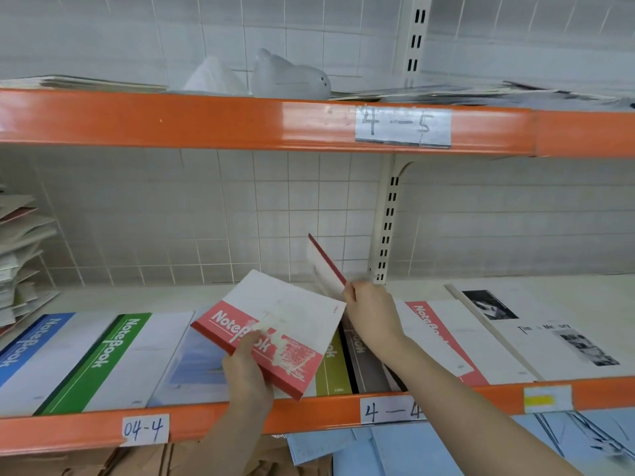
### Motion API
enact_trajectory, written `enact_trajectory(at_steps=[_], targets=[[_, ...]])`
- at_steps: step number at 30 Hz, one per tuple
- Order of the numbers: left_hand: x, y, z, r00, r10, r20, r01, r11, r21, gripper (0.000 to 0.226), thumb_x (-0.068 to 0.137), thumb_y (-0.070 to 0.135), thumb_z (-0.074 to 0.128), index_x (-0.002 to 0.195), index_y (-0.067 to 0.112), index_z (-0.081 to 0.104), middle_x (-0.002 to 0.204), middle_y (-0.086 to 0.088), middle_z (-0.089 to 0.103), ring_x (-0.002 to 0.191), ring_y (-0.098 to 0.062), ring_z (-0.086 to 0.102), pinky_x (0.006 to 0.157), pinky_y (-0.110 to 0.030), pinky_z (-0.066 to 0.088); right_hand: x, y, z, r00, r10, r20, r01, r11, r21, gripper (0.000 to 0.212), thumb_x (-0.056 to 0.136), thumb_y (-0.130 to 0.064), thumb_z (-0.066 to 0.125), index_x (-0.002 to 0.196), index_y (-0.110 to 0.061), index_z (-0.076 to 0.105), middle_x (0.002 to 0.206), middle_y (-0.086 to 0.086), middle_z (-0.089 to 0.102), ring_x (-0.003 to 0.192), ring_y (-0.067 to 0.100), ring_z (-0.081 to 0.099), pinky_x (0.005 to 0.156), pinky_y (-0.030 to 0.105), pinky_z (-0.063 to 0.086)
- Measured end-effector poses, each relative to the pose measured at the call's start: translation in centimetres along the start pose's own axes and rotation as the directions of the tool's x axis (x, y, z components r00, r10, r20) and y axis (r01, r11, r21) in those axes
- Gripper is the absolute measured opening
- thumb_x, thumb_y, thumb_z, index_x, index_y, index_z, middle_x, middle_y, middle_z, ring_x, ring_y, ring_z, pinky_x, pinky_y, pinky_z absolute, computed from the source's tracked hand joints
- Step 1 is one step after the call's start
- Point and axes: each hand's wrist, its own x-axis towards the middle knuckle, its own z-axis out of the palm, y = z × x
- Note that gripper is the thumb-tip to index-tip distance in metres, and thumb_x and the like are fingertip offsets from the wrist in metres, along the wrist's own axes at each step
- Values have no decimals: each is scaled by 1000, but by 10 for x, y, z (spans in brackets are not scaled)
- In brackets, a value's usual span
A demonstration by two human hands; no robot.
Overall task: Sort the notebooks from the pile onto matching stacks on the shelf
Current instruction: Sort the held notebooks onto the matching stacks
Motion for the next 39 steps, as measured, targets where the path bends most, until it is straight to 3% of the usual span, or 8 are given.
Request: enact_trajectory(at_steps=[4, 7, 11, 16, 18, 20, 24, 39], targets=[[2, -1, 1, 999, -26, 36, 24, 998, 51, 28, 90, 14, 59, 118, 13, 51, 104, -9, 64, 93, -27, 61, 92, -50, 46, 4, -9, -14, 990, -49, -133, 65, 991, 113, 31, 96, -8, 40, 65, -10, 46, 59, 3, 47, 54, 19, 45, 50, 32, 33], [1, -1, 3, 994, -49, 97, 46, 998, 36, 30, 94, 24, 56, 122, 15, 52, 110, -9, 65, 98, -27, 61, 85, -46, 48, -17, -26, -7, 953, -293, 73, 297, 953, -62, 28, 99, -19, 39, 85, -5, 58, 71, 9, 60, 63, 28, 58, 56, 35, 45], [3, 5, -1, 976, -54, 212, 62, 998, -31, 60, 84, 51, 53, 129, 12, 54, 120, -11, 66, 111, -26, 61, 84, -38, 49, -51, -38, 25, 856, -442, 267, 493, 853, -169, 36, 101, -35, 34, 114, -12, 59, 100, 10, 66, 89, 28, 62, 71, 40, 52], [7, -1, -1, 989, -2, 151, -12, 995, 96, 24, 89, 0, 56, 113, 4, 54, 93, -10, 63, 100, -34, 57, 74, -37, 49, -61, -24, 9, 823, -456, 338, 410, 890, 200, 32, 100, -28, 38, 110, -11, 62, 109, 4, 65, 100, 19, 56, 85, 39, 47], [4, -1, 2, 992, 11, 128, -23, 995, 94, 31, 89, -1, 57, 118, 8, 52, 99, -7, 64, 97, -29, 60, 80, -39, 48, -55, -7, -3, 892, -334, 305, 265, 933, 245, 31, 100, -27, 38, 112, -12, 63, 111, 1, 64, 102, 15, 57, 88, 35, 47], [3, -1, 3, 995, 28, 97, -33, 998, 60, 34, 91, 2, 56, 122, 13, 51, 103, -3, 64, 95, -21, 61, 86, -40, 48, -45, 25, -13, 959, -161, 235, 148, 986, 73, 34, 99, -31, 41, 124, -15, 57, 125, 2, 57, 118, 18, 49, 95, 32, 42], [4, -3, 2, 997, 61, 42, -63, 997, 38, 40, 94, 9, 55, 133, 9, 45, 103, 0, 62, 95, -18, 60, 90, -37, 45, -47, 84, -16, 908, 175, 380, -35, 937, -347, 46, 98, -41, 37, 132, -13, 45, 138, 9, 40, 133, 29, 31, 108, 45, 29], [-6, -3, 6, 992, 63, 109, -78, 987, 141, 29, 96, 14, 52, 125, 13, 48, 102, 1, 62, 93, -17, 59, 91, -38, 43, -42, 41, 27, 848, 318, 424, -243, 944, -221, 47, 96, -34, 38, 138, -13, 38, 148, 13, 27, 139, 30, 21, 114, 48, 17]])
